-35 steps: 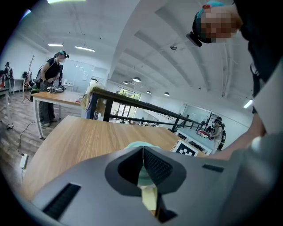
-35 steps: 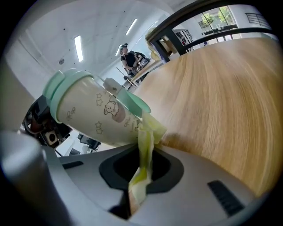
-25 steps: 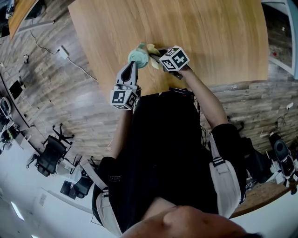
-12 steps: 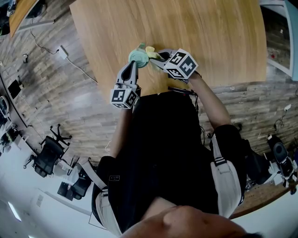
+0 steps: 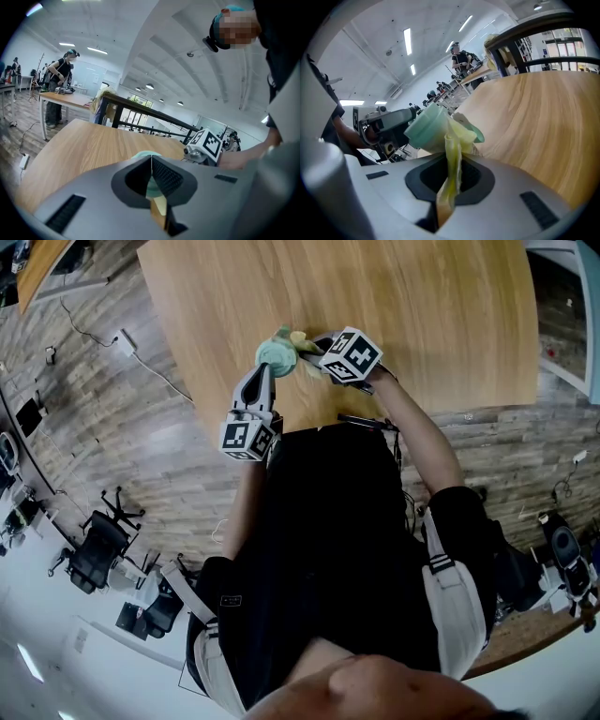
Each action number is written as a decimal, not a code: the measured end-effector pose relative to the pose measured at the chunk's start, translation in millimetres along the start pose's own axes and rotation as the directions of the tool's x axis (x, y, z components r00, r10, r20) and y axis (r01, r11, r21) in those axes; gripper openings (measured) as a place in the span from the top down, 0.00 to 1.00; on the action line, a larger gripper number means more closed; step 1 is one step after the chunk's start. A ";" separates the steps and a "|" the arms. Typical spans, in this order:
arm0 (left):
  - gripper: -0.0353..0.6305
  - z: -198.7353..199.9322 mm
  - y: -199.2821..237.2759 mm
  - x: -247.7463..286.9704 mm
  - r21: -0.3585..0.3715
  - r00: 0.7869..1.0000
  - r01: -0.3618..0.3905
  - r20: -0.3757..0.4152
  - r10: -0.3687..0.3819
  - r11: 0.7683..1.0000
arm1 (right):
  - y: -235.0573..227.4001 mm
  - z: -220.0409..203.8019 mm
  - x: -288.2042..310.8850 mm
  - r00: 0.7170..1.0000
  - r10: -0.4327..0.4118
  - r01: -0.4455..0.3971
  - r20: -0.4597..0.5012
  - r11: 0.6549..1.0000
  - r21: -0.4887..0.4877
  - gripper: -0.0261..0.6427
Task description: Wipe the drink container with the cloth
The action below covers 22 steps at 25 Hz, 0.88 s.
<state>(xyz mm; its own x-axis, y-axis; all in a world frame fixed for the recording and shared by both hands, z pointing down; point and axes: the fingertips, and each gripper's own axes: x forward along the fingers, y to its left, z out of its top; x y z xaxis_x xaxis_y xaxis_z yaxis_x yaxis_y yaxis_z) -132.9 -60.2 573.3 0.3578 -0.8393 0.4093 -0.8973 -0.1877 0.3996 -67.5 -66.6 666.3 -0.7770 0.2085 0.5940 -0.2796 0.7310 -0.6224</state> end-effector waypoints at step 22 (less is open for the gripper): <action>0.91 1.0 -6.9 -1.4 -0.035 0.999 -0.017 0.029 0.018 0.999 | -58.2 -38.2 51.6 0.976 0.093 -0.082 -0.197 0.995 0.060 0.89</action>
<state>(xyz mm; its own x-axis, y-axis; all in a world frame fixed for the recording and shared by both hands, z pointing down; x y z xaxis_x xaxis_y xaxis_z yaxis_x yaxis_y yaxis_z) -127.5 -58.3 569.2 0.3339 -0.8569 0.3927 -0.8938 -0.1555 0.4207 -69.8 -73.6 752.7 -0.6731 0.3992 0.6226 -0.2485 0.6708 -0.6988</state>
